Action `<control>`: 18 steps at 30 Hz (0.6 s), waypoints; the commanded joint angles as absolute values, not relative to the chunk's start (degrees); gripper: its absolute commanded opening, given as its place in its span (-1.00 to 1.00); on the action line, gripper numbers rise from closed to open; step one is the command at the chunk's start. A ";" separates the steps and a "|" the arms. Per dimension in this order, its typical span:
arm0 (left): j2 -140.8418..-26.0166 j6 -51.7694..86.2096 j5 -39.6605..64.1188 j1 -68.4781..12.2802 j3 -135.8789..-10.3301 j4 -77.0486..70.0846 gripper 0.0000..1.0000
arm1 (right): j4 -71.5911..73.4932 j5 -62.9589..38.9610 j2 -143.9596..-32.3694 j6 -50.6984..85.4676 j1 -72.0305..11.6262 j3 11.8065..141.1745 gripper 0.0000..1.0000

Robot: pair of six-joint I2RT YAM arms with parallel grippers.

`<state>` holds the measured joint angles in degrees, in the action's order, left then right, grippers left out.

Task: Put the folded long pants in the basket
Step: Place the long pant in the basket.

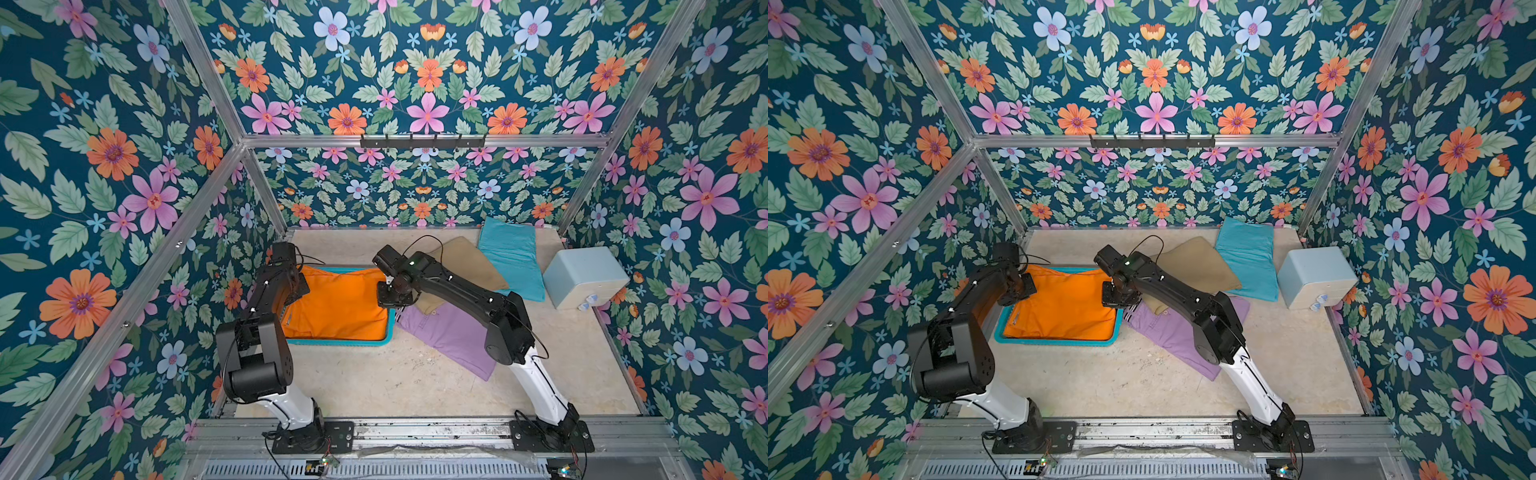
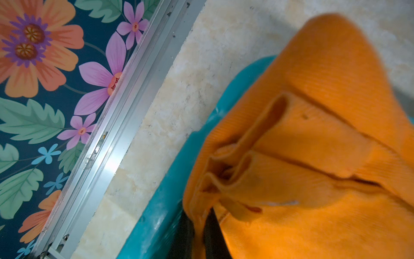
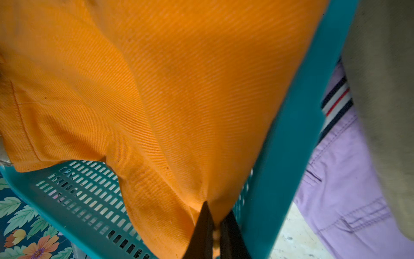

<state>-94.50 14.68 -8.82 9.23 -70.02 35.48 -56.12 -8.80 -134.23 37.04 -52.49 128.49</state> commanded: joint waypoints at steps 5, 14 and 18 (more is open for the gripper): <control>-94.72 15.10 -8.61 9.24 -73.18 40.39 -1.00 | -60.12 -10.88 -131.53 38.97 -52.50 128.22 -1.00; -97.22 15.64 -6.46 9.31 -81.83 52.36 -1.00 | -66.12 -13.28 -132.86 38.39 -52.21 135.37 -1.00; -98.41 15.47 -7.54 9.31 -80.74 51.51 -1.00 | -66.91 -14.97 -135.26 38.35 -52.47 135.11 -1.00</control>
